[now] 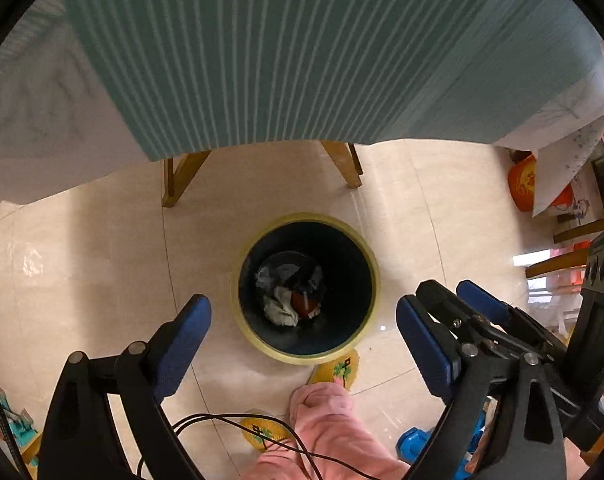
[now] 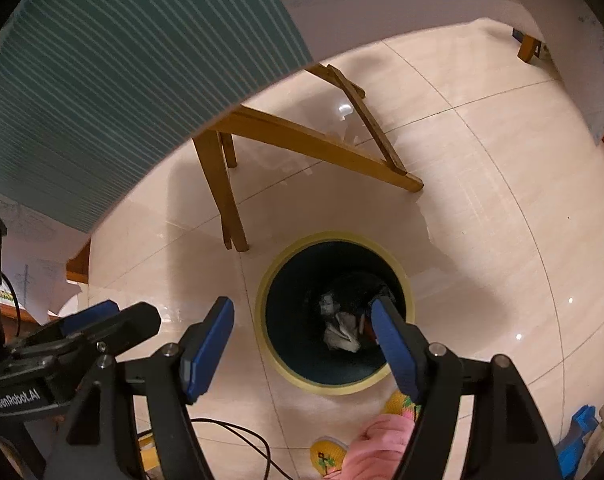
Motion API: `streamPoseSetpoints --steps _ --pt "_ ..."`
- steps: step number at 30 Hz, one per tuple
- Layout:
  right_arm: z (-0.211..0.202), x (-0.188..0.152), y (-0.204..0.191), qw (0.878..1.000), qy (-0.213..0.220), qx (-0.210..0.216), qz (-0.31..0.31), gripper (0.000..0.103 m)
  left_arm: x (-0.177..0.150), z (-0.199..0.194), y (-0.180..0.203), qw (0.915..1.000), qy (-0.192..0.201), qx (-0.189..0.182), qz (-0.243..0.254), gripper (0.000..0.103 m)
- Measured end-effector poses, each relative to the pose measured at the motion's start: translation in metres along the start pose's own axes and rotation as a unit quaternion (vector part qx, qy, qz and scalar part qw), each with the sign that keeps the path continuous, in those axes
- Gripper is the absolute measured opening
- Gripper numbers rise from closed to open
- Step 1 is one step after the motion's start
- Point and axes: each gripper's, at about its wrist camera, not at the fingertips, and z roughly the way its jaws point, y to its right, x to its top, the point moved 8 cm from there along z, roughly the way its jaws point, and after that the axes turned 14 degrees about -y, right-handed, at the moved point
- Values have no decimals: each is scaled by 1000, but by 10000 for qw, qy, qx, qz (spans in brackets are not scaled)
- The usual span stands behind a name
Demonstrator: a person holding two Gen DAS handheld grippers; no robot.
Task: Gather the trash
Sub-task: 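Open both tools to drop the carton and paper into the bin, then move both tools back over the table toward the remaining trash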
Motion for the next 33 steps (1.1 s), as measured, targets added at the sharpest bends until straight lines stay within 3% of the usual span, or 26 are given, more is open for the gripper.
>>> streamPoseSetpoints --steps 6,15,24,33 --pt "-49 -6 -18 9999 126 104 26 72 -16 -46 6 9999 130 -6 56 93" --pt "-159 -17 -59 9982 552 107 -211 72 -34 -171 22 9968 771 -143 145 93" --pt "-277 -30 -116 9893 1332 102 -580 72 -60 -294 36 9854 1626 -84 494 93" --pt "-338 -41 -167 9722 1987 -267 -1209 72 -73 -373 34 9743 2188 10 545 93"
